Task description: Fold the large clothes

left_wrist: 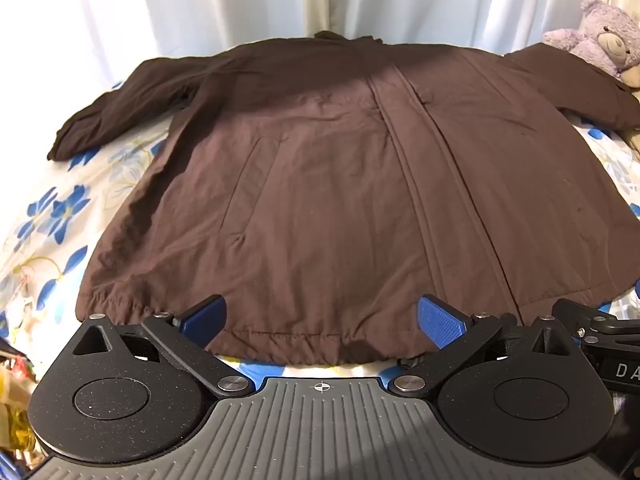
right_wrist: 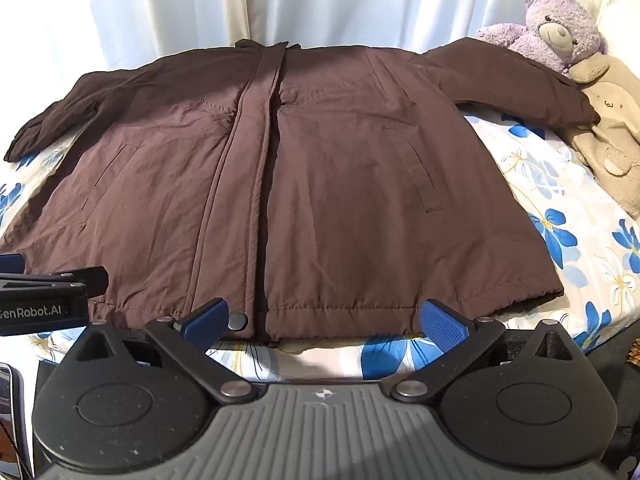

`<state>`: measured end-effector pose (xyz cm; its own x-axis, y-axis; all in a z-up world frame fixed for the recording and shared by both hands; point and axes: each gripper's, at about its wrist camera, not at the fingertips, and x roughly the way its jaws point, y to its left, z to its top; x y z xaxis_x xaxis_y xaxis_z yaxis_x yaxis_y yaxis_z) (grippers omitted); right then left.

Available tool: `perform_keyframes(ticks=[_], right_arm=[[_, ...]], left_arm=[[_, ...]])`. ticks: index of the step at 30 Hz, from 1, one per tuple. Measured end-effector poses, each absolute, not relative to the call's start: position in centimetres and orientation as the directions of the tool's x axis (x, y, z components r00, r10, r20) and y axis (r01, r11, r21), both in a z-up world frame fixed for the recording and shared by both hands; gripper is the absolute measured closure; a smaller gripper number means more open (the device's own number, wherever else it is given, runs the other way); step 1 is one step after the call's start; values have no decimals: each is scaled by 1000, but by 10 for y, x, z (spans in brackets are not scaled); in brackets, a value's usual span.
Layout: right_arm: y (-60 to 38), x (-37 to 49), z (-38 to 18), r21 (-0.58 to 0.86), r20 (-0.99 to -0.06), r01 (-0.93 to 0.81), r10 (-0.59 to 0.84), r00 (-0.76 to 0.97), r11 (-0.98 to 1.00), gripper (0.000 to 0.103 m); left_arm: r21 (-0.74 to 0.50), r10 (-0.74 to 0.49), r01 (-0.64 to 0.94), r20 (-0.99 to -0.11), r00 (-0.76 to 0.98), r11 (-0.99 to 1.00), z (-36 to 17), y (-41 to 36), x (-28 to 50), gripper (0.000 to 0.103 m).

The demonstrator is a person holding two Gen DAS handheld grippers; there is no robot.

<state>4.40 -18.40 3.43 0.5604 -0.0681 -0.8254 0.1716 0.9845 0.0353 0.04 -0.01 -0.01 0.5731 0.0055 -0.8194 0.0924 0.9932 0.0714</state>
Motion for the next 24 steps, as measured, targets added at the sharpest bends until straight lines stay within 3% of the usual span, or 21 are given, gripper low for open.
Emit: perform_keyframes(ticks=[24], right_arm=[[-189, 38, 36, 61, -819, 174, -50, 572, 983, 1]], left_arm=[[63, -6, 100, -819, 573, 993, -1, -7, -4, 0]])
